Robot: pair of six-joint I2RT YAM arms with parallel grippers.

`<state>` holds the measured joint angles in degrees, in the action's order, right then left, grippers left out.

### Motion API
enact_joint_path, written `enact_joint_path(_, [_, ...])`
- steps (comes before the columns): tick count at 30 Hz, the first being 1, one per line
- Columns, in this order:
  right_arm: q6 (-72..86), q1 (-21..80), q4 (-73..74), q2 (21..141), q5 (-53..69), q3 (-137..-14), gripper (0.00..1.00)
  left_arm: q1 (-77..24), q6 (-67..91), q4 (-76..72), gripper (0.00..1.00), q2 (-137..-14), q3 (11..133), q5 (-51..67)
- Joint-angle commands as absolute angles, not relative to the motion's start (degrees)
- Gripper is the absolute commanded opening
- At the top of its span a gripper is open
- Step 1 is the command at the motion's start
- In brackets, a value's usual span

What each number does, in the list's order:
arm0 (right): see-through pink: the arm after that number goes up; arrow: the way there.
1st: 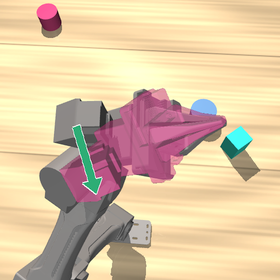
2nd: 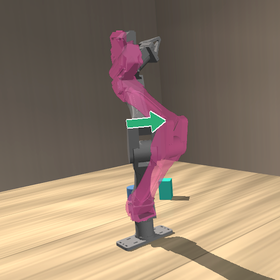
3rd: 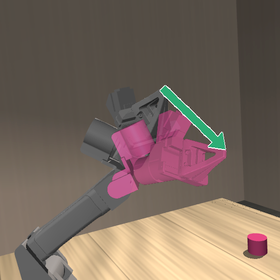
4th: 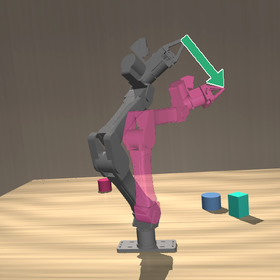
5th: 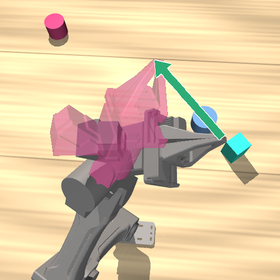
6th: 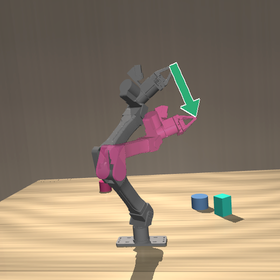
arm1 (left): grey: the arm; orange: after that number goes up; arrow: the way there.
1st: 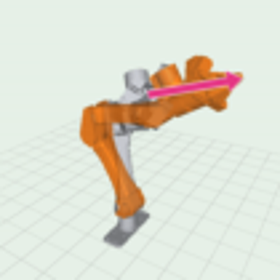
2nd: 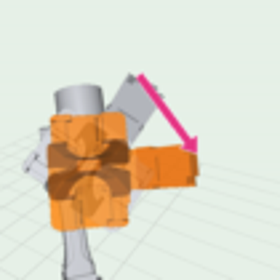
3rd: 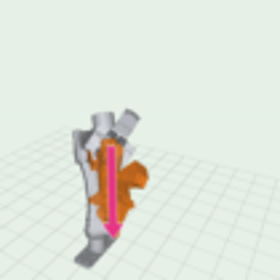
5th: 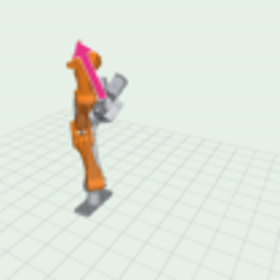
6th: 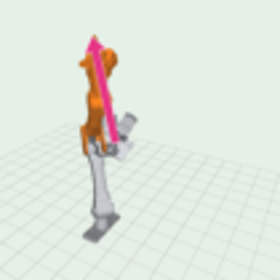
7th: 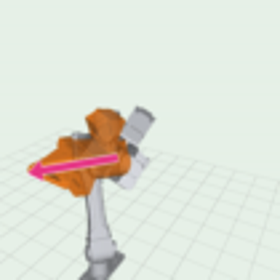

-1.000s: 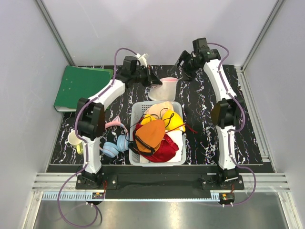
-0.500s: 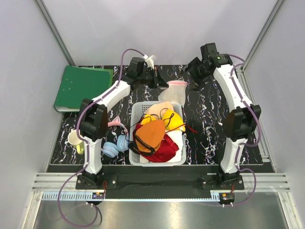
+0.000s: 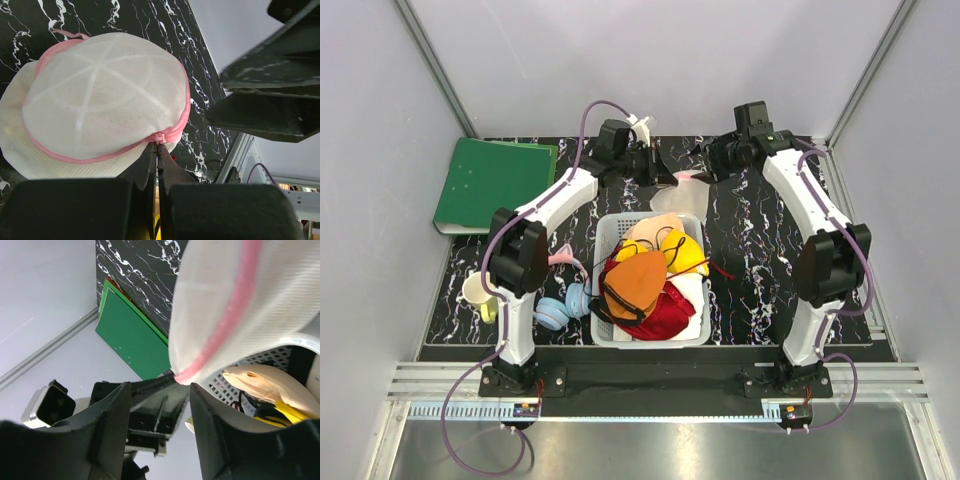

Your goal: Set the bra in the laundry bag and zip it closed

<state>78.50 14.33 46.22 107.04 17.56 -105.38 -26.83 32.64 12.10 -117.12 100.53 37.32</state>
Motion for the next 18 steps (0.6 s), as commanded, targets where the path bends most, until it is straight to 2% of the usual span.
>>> enact_joint_path(1, [82.96,15.38,41.66,107.93,17.49,-105.13,0.56,-27.16,30.85,11.51,0.00,-114.44,102.57,36.83])
enact_joint_path(5, [82.71,16.43,41.92,107.32,17.41,-104.24,0.54,-27.16,29.71,12.48,0.00,-114.17,102.65,35.77])
enact_joint_path(12, [82.53,17.40,42.36,101.34,14.33,-96.95,0.57,-27.16,28.56,14.24,0.00,-114.43,103.97,34.36])
enact_joint_path(18, [83.94,17.40,39.38,103.97,14.15,-97.28,0.56,-27.33,28.48,14.24,0.00,-114.00,104.24,35.42])
